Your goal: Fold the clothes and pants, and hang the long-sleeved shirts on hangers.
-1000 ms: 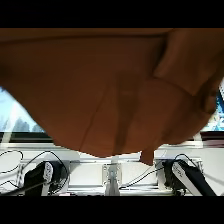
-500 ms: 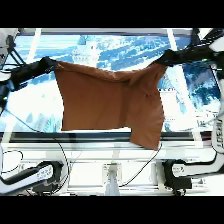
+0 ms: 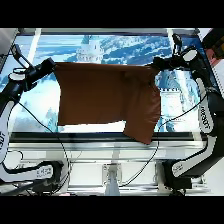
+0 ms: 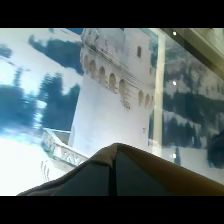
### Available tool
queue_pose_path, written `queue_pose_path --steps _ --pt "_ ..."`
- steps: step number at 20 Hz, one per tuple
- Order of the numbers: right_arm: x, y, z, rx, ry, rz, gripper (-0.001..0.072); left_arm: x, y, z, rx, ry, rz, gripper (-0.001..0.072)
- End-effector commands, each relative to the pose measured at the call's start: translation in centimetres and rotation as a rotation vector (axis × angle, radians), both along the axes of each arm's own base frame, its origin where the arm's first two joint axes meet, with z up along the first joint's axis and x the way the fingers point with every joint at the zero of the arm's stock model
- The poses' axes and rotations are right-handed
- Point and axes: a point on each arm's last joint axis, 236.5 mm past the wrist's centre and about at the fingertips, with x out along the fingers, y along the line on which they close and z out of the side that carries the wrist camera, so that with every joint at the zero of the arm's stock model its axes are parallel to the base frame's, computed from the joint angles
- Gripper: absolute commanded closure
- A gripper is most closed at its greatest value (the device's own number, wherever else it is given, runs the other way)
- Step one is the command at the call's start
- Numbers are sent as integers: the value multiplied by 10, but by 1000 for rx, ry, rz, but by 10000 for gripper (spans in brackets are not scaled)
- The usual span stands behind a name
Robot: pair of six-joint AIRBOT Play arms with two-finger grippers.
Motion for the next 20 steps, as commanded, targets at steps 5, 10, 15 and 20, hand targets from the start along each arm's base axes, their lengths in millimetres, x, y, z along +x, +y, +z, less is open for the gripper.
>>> queue_pose_path --steps 5,10,15,20 --pt "-19 -14 -38 17 160 -32 697 -15 -11 -30 69 93 -125 688" --pt "-54 -13 -76 -16 328 39 697 -39 0 -91 126 298 -175 688" --pt "-75 -9 -100 0 409 44 695 -55 -7 -134 102 423 -224 686" --pt "-85 -5 -101 13 443 60 157 -58 -19 -133 93 431 -258 -4"
